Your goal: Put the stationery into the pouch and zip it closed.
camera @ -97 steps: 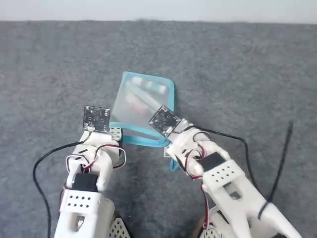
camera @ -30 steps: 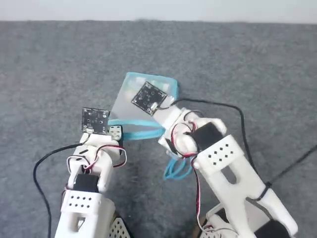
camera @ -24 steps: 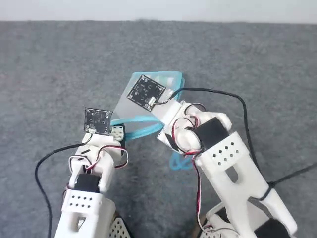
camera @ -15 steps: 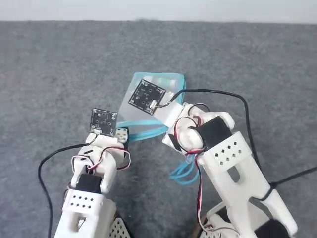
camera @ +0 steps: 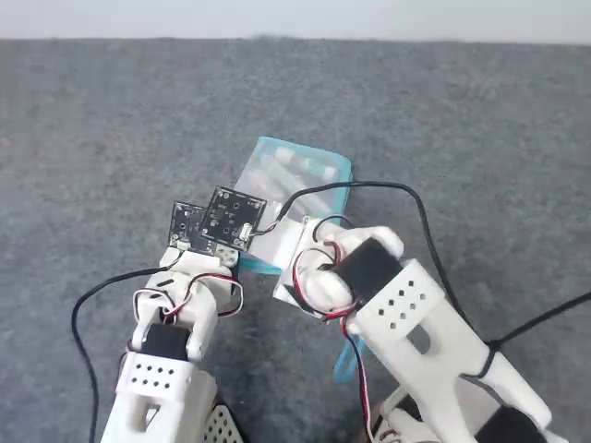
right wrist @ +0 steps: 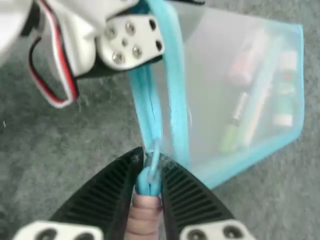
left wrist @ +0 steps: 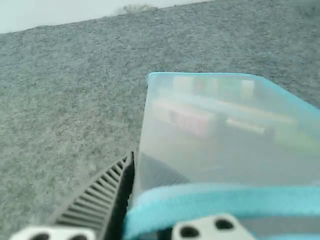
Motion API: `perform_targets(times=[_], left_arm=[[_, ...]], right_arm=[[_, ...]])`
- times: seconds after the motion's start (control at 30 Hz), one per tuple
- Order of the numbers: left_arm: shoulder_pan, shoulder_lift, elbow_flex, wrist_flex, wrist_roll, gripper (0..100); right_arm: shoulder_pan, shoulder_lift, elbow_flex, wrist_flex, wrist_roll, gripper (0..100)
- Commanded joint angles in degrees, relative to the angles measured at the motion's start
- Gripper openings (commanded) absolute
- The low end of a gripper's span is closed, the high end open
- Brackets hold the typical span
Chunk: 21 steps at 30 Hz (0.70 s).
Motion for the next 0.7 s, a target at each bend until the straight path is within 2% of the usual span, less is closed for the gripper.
perform_targets(times=[0.0, 0.17, 0.67], left_arm=[[1.05, -0.26, -1.98, 0.53, -0.35, 1], [0.88, -0.26, -1.71, 0.53, -0.44, 1], [1.14, -0.35, -1.89, 0.18, -0.26, 1]], right_arm=[[-1.45, -2.95, 1.05, -5.58, -1.67, 0.6], [-3.56, -2.95, 3.69, -10.33, -2.11, 0.6], [-4.53, -10.77, 4.31, -10.24, -1.67, 0.6]])
